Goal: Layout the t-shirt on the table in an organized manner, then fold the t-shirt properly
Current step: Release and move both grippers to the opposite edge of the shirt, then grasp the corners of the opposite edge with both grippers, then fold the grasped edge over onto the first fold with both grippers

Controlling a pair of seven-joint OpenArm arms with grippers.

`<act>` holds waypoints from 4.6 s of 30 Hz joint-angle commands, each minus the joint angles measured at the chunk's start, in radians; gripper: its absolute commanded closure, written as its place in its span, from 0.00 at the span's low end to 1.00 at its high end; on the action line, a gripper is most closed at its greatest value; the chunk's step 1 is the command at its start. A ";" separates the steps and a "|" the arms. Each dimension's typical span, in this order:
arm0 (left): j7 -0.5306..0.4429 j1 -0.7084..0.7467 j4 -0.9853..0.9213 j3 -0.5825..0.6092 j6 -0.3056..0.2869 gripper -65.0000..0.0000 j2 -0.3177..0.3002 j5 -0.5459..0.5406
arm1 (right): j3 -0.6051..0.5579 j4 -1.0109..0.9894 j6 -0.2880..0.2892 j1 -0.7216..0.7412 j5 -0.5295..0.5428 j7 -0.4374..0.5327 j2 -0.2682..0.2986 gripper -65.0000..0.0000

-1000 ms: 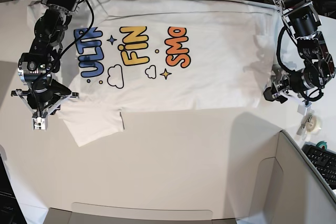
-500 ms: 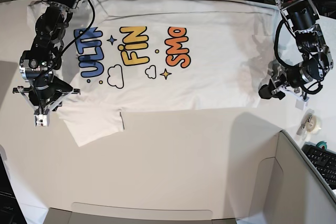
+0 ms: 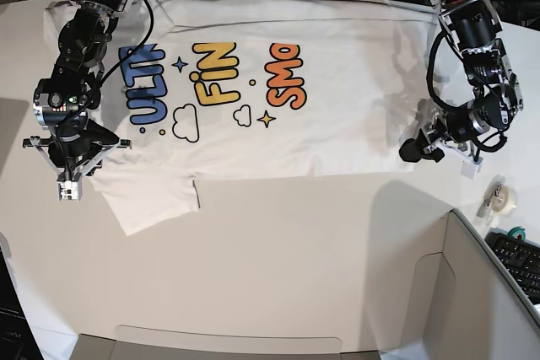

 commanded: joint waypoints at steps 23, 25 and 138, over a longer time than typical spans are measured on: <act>0.026 -0.027 0.004 0.031 0.009 0.98 -0.008 0.036 | 0.031 -0.029 0.004 0.035 0.001 0.020 -0.002 0.80; 0.026 -0.027 0.004 0.031 0.009 0.98 -0.008 0.036 | 0.085 -0.069 0.007 0.077 0.001 0.017 0.002 0.79; 0.025 0.300 0.592 0.027 0.012 1.00 -0.031 0.145 | 0.065 0.013 0.231 -0.278 0.353 0.036 0.176 1.00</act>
